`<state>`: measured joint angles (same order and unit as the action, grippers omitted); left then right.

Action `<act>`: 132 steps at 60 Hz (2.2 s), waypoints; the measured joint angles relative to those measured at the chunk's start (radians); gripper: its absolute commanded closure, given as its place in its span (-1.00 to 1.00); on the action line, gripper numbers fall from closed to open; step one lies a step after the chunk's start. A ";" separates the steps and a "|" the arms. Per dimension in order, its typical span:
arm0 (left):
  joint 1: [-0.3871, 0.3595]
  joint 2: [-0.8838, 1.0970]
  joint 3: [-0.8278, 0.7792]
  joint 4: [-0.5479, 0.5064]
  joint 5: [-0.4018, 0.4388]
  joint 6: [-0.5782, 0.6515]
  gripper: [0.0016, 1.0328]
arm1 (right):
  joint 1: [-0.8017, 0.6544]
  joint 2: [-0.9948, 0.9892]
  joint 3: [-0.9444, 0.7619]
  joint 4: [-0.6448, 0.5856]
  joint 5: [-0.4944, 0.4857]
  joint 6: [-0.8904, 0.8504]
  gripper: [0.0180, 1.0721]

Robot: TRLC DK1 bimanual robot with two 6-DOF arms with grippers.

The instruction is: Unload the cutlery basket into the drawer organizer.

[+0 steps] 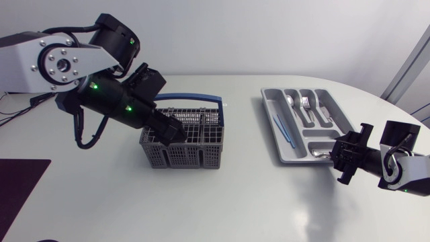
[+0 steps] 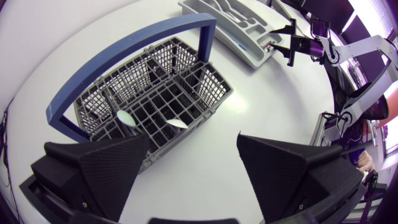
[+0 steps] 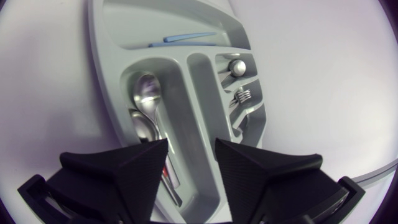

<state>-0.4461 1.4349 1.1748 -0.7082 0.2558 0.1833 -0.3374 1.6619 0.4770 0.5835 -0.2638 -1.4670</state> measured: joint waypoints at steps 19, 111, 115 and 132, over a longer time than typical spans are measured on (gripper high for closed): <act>0.001 -0.011 0.000 -0.027 -0.001 0.000 -0.90 | -0.082 -0.095 0.002 -0.071 -0.062 0.031 -0.90; -0.059 -0.033 -0.114 0.162 -0.175 1.249 -0.69 | 0.029 -0.402 -0.019 -0.321 -0.125 0.137 -0.90; -0.059 -0.014 -0.113 0.162 -0.171 1.272 -0.69 | 0.035 -0.402 -0.019 -0.321 -0.125 0.140 -0.90; -0.059 0.063 -0.080 0.189 -0.163 1.331 -0.04 | 0.049 -0.400 -0.019 -0.320 -0.124 0.148 -0.90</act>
<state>-0.5049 1.4982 1.0946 -0.5190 0.0925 1.5139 -0.2886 1.2617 0.4580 0.2634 -0.3874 -1.3186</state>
